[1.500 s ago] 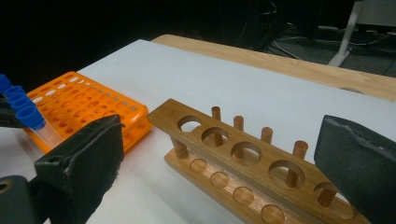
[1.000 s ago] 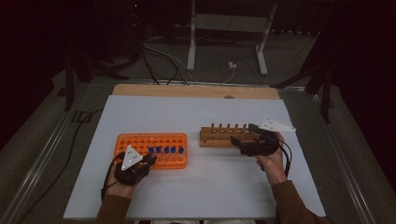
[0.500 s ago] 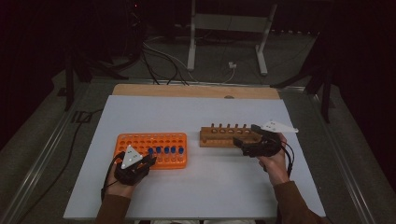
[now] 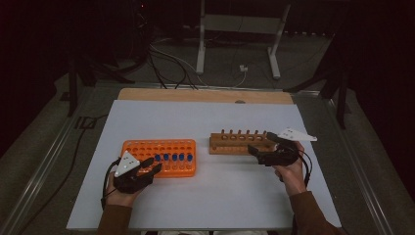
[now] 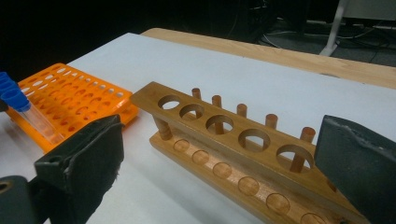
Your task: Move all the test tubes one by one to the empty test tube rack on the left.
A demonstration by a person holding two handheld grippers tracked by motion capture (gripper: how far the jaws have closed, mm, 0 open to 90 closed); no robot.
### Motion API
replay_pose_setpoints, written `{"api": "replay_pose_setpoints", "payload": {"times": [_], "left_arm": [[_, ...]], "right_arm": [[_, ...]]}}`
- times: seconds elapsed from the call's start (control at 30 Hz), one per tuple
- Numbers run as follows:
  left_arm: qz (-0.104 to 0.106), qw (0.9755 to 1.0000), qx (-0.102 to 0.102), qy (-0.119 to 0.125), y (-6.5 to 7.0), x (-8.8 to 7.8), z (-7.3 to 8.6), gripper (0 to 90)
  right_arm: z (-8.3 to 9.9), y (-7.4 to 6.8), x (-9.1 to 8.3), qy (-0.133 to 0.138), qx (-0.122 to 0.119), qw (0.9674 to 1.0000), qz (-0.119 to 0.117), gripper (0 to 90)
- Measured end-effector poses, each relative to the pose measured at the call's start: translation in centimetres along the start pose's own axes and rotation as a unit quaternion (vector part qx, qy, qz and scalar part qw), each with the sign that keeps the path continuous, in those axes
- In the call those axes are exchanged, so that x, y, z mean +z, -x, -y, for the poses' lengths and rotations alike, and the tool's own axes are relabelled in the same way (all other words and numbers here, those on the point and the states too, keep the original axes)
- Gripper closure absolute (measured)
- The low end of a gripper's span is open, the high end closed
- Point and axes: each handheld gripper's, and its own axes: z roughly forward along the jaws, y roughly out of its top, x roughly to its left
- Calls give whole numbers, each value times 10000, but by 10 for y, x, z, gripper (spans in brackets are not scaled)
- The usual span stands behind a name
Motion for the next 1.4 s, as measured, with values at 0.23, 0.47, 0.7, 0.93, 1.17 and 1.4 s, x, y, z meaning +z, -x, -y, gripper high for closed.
{"api": "replay_pose_setpoints", "payload": {"times": [0.23, 0.47, 0.7, 0.93, 1.17, 1.4], "left_arm": [[107, 9994, -184, 283, -4, -10, -5, 409], [-60, 9983, -196, 545, -2, -19, -11, 186], [-395, 9963, -254, 721, -8, -26, -15, 44], [-838, 9914, -459, 896, -20, -34, -12, 7], [-1042, 9878, -529, 1033, -28, -40, -9, 7], [-1075, 9862, -580, 1121, -32, -42, -4, 7]], "right_arm": [[5, 3, -6, 79, 106, 9999, 30, 15], [11, 4, -12, 153, 138, 9997, 101, 15], [18, 5, -20, 268, 142, 9994, 151, 15], [26, 4, -28, 424, 102, 9988, 228, 15], [36, 5, -39, 659, 108, 9973, 318, 15], [43, 8, -51, 853, 263, 9954, 351, 15]]}}
